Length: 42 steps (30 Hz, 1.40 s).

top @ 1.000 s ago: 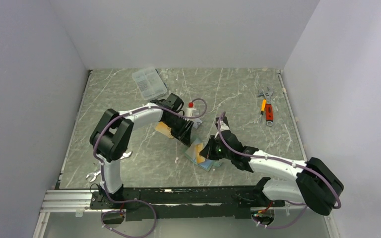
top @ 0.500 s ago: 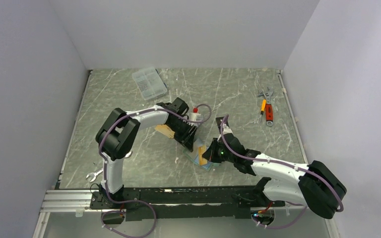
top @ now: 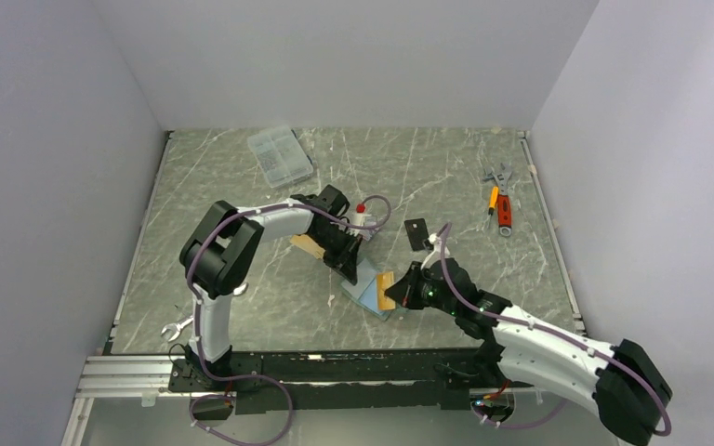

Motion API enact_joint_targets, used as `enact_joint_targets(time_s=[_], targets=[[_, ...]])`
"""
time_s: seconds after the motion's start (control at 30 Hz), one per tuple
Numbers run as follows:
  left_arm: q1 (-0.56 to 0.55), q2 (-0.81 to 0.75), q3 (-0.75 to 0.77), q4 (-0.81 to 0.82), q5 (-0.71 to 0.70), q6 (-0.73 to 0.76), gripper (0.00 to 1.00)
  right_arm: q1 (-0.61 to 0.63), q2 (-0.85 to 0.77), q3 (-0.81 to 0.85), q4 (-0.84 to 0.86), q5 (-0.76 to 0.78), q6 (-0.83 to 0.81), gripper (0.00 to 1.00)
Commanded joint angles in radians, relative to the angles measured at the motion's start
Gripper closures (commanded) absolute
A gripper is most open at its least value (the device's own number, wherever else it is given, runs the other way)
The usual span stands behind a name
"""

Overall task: Put the credit cards into the card holder
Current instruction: Insert the credit card into the card holder.

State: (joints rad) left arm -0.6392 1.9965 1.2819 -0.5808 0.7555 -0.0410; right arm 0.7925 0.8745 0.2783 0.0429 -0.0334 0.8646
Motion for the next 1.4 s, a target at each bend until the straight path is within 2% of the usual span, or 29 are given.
enact_joint_targets(time_s=[0.0, 0.27, 0.5, 1.23, 1.37], targets=[[0.032, -0.085, -0.029, 0.019, 0.011, 0.010, 1.00, -0.007, -0.097, -0.028, -0.080, -0.031, 0.019, 1.00], [0.032, -0.064, -0.007, -0.005, -0.026, 0.029, 1.00, -0.012, -0.204, -0.055, -0.180, -0.092, 0.016, 1.00], [0.032, -0.075, -0.016, 0.003, -0.048, 0.029, 1.00, -0.015, -0.296, -0.117, -0.160, -0.108, 0.022, 1.00], [0.015, -0.076, -0.005, -0.005, -0.050, 0.029, 1.00, -0.039, -0.177, -0.135, -0.078, -0.150, 0.024, 1.00], [0.014, -0.075, -0.001, -0.010, -0.050, 0.065, 1.00, -0.041, -0.182, -0.133, -0.076, -0.157, 0.021, 1.00]])
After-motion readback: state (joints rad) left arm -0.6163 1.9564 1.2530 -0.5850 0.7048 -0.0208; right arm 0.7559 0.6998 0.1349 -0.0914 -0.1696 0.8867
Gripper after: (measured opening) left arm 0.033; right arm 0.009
